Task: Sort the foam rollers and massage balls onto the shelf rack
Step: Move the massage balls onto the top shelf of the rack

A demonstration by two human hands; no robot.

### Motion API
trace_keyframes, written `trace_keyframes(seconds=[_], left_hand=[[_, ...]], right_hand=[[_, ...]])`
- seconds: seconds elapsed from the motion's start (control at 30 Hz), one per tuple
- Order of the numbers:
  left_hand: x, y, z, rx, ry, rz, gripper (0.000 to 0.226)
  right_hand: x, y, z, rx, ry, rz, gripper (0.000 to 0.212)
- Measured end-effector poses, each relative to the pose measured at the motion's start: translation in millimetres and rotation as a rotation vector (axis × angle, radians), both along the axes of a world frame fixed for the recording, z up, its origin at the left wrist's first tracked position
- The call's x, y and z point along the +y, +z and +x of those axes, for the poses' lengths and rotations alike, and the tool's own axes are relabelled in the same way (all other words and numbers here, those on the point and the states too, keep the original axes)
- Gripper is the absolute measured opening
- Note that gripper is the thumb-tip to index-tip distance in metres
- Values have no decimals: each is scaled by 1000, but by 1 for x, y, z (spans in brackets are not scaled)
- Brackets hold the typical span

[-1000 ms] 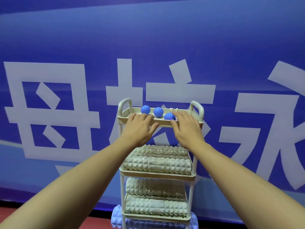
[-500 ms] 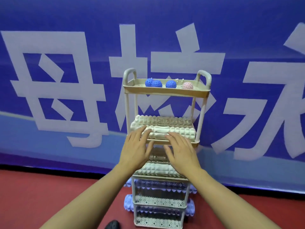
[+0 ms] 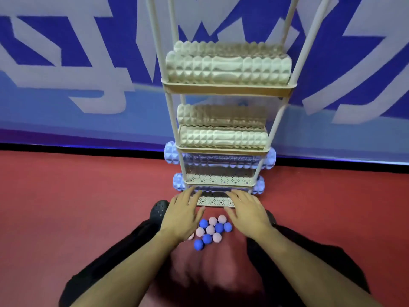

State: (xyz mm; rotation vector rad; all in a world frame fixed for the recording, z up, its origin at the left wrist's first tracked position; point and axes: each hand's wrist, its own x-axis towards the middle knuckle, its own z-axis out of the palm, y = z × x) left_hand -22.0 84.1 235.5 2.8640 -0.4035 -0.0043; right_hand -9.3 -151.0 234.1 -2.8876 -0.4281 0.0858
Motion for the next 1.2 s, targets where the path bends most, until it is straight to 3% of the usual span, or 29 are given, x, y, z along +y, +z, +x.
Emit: trace_keyframes(seconds=[0.27,0.57,0.8,1.07,1.2], left_hand=[[12,-143,-2,306,27,99,60],[11,-278,8,600,133,57,49],[7,-343,1,739,239,20,55],[4,-366,-4,683,284,-73,50],[0,-369,-3,654,296,-113,40]], right_hand=[[-18,-157,-11,358,-108,-111,58],[-1,-288,4,633,15,-153,61],[15,-347,14,704,-50,-63,66],[25,-368,18,539,-303,138,38],[29,-375,18,572,-378,153,40]])
